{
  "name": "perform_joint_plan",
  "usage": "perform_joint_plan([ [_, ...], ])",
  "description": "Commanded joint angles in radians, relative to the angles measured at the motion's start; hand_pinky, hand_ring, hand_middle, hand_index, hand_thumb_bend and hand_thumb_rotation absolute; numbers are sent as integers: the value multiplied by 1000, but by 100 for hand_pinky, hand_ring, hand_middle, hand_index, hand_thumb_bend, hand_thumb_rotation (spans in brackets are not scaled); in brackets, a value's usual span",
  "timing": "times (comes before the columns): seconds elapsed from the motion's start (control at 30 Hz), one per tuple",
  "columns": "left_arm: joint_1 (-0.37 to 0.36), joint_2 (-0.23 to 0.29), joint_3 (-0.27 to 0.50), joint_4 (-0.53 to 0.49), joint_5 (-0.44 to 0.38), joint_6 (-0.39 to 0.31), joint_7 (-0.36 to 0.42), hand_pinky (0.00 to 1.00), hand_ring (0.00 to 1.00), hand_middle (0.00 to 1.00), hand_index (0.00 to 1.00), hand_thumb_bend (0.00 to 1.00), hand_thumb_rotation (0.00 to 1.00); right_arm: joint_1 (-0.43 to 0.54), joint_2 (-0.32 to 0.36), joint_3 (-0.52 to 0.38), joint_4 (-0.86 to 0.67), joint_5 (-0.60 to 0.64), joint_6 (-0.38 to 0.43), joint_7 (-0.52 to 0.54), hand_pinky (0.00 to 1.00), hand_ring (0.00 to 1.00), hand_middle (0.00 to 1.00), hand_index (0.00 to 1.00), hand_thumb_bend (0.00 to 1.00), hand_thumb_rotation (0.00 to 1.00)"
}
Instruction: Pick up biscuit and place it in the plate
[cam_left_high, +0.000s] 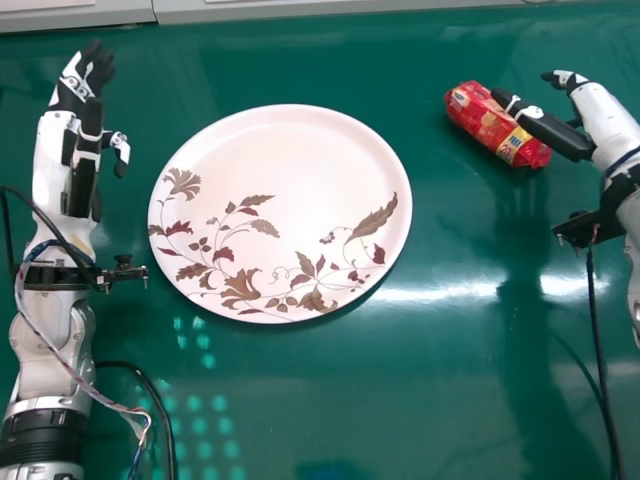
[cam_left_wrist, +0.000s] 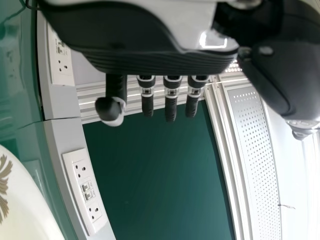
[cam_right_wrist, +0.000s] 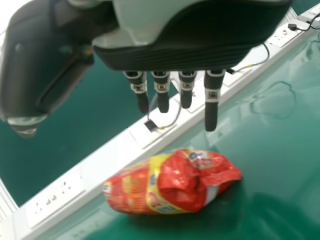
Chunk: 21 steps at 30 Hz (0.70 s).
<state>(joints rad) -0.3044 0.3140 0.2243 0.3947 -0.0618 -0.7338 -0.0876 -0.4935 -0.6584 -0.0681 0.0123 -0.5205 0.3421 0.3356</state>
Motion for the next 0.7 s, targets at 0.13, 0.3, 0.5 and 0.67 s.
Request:
perform_joint_plan([
  [0.13, 64, -22, -3, 34, -2, 10, -3, 0, 100, 98, 98, 100, 70, -53, -49, 38, 90, 20, -8, 42, 85, 100, 100, 100, 100, 47],
  [0.3, 56, -22, -3, 51, 0, 2, -2, 0, 100, 99, 99, 100, 70, -75, -67, 70, 120, 16, 11, 72, 85, 100, 100, 100, 100, 50],
  [0.5, 55, -20, -5, 61, 10, -15, -1, 0, 99, 98, 98, 100, 71, -97, -91, 124, 146, -15, 47, 109, 83, 100, 100, 100, 100, 56],
  [0.67, 59, -20, -4, 58, 7, -8, -3, 0, 100, 98, 98, 100, 70, -92, -112, 154, 145, -26, 50, 133, 87, 100, 100, 100, 100, 56],
])
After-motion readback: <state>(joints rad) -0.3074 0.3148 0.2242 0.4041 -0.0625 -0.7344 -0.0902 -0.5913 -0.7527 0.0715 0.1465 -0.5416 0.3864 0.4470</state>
